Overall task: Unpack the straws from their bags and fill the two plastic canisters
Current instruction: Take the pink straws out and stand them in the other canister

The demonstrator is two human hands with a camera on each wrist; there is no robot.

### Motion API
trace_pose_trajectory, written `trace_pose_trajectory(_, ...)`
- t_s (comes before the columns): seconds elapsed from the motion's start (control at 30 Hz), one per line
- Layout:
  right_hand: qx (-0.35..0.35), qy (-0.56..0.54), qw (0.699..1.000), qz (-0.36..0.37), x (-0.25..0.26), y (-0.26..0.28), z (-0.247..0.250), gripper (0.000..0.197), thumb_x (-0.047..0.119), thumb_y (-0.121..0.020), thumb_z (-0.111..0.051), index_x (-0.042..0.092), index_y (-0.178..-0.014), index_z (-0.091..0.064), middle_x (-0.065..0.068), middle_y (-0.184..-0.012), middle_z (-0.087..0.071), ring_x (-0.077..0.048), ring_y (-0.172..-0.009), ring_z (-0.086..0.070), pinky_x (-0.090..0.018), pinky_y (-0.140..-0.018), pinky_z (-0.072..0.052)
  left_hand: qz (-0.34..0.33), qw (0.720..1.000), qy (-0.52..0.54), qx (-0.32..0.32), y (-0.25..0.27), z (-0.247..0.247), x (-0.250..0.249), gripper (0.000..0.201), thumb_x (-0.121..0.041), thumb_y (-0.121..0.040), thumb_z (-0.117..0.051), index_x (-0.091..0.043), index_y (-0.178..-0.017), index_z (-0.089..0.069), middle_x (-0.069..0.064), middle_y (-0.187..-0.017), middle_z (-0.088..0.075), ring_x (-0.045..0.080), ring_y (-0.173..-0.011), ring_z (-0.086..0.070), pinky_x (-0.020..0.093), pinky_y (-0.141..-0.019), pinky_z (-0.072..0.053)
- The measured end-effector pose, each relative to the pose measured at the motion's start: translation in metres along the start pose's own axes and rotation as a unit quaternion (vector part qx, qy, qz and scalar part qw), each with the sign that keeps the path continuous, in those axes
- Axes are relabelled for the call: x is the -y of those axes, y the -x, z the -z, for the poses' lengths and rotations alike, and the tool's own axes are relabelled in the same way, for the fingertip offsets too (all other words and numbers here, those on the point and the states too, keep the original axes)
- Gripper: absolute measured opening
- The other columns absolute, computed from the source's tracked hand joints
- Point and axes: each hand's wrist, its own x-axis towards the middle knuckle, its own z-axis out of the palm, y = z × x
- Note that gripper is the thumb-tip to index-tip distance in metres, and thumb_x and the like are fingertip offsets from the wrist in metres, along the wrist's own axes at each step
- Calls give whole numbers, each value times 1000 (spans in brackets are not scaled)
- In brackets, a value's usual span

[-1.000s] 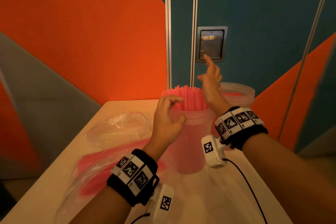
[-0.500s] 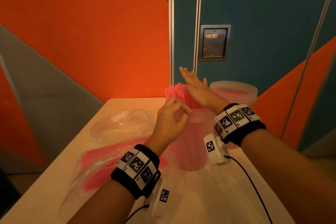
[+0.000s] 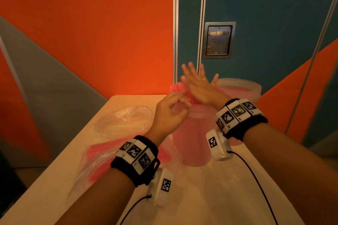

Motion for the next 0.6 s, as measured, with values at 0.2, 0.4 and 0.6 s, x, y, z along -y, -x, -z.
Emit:
trace_pose_trajectory(0.2,-367,-65,920,119,15,21,-1,38,30,-86,-38,10,-101,-67,-8,-106,-64,-28,-107,-51,-38,-86,-38,64,994,-35,-76,20,40,-7,31,3,-74,-55,-27,-67,-58,-6,-82,-58,7,-73,-58,25,-64,-52)
trace_pose_trajectory(0.4,-4,-131,970,205,86,46,-23,18,10,-83,-50,4,-79,-65,-3,-78,-56,-18,-71,-53,-28,-65,-40,232,959,-148,60,63,87,-6,25,0,-83,-60,-16,-64,-60,-2,-58,-60,7,-44,-56,19,-51,-48)
trace_pose_trajectory(0.6,304,40,934,181,111,65,-105,21,12,-90,-49,8,-102,-66,-11,-104,-66,-24,-86,-56,-30,-76,-42,233,883,-352,204,107,108,13,19,-5,-79,-59,-10,-90,-73,4,-86,-72,15,-79,-66,22,-67,-43)
